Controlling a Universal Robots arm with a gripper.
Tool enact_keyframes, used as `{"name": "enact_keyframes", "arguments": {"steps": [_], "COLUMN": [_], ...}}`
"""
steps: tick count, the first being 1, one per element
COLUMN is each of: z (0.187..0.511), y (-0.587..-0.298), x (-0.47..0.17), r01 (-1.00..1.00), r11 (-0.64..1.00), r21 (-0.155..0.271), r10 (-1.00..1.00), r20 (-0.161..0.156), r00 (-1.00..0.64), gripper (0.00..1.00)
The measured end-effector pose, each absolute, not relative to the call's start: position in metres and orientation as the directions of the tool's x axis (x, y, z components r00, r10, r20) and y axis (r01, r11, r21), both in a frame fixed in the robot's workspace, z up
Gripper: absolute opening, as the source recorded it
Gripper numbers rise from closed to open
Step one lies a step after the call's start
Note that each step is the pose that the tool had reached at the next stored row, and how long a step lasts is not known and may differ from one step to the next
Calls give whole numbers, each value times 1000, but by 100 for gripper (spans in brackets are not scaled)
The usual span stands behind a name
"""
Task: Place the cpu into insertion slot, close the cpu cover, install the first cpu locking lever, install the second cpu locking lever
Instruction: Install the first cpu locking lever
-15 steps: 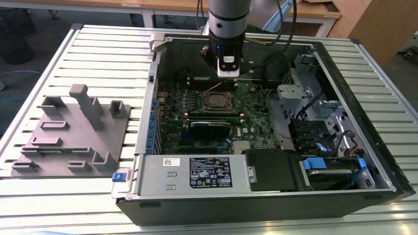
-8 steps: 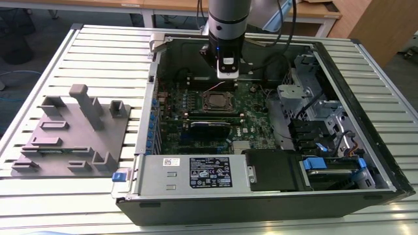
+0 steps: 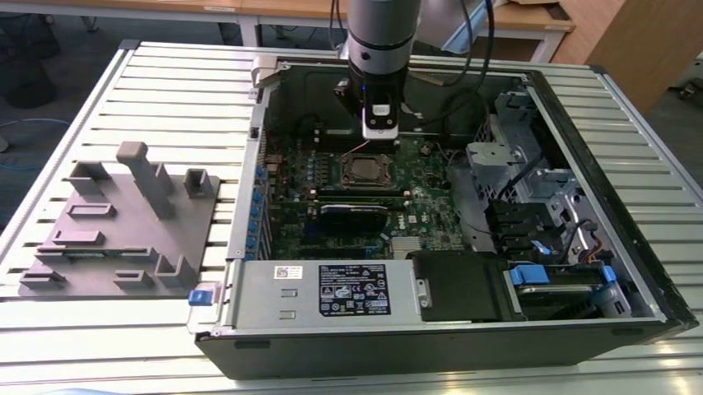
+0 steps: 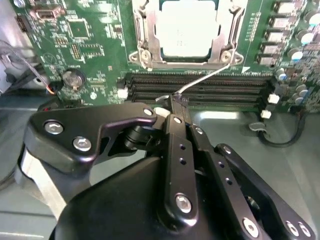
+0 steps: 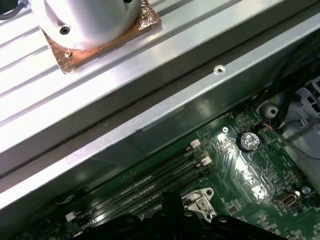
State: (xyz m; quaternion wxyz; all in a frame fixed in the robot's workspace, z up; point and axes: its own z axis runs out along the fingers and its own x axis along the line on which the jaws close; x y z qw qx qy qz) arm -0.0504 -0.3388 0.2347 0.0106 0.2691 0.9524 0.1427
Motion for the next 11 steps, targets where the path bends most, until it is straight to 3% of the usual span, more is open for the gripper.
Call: {"name": "enact_keyframes", "arguments": {"steps": [11], "z": [228], "y": [-341], "x": [-53], "r01": [509], "r11": [814], "r21": [281], "r10": [515], "r20": [58], "r00": [-855], "gripper": [11]}}
